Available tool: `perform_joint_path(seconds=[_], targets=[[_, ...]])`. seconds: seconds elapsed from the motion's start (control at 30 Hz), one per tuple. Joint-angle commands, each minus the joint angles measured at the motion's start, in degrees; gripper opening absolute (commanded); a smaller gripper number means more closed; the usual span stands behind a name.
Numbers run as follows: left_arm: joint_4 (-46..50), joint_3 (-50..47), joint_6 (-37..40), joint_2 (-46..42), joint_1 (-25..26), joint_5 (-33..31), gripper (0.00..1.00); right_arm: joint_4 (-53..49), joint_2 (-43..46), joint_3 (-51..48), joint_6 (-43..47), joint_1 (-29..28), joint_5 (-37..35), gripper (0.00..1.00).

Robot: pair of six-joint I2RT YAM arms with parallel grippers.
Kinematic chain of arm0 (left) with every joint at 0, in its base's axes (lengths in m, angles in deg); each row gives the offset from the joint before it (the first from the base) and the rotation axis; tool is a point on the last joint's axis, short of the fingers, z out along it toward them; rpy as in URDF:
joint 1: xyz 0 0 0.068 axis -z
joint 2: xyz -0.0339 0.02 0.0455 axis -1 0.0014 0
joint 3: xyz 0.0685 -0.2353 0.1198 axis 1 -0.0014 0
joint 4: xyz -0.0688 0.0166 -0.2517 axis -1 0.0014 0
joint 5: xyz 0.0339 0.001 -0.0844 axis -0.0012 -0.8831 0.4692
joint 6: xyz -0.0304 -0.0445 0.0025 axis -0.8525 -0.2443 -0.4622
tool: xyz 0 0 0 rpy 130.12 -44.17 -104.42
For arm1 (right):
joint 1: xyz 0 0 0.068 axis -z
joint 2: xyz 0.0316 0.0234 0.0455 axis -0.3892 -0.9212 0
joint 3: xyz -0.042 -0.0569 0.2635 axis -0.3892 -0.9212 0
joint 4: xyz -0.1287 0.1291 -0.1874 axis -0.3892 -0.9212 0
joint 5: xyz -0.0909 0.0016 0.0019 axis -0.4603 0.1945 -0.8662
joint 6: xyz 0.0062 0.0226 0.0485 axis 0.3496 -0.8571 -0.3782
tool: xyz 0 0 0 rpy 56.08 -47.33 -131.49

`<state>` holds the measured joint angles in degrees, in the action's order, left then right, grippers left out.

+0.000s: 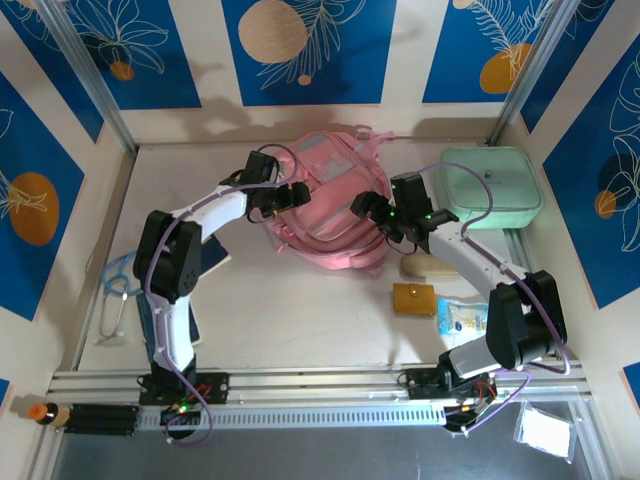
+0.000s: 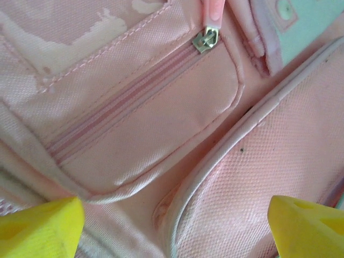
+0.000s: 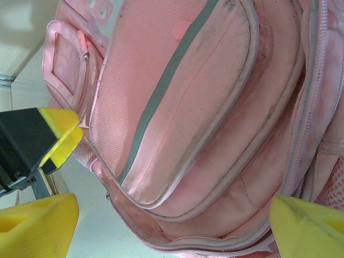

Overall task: Pack the student bag
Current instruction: Move the student bag to the top-center of the table, then move the book to the center of the table.

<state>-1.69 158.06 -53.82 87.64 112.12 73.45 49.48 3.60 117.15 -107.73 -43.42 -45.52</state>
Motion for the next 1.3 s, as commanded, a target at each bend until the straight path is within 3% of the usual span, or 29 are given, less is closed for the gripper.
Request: perform_joint_path(seconds=[0.0, 0.23, 0.53, 0.87, 1.0, 1.27], targets=[[4.73, -2.57, 3.64, -8.46, -1.53, -5.09, 0.9, -1.23, 1.16, 1.54, 1.95, -0.7, -0.22, 0.92], [5.85, -19.95, 1.96, -22.69, -9.86, -15.35, 1.0, 0.29, -1.59, 3.05, 4.39, -3.15, 0.6, 0.97], [2.84, -29.83, -1.26, -23.32, -17.89, -12.81, 1.0, -0.31, -4.8, 6.16, 5.97, -6.19, -0.14, 0.99], [0.08, -33.64, -5.52, -21.01, -14.57, -6.79, 0.96, 0.04, -5.32, 5.94, 4.54, -6.47, 1.08, 1.0], [-2.47, -37.69, -9.8, -23.42, -13.15, -1.41, 0.94, -0.26, -6.08, 6.79, 4.51, -6.51, 1.15, 1.0], [1.0, -38.24, -15.75, -26.3, -2.05, -0.67, 0.94, -1.16, -9.1, 9.86, 5.63, -7.5, 2.51, 0.98]])
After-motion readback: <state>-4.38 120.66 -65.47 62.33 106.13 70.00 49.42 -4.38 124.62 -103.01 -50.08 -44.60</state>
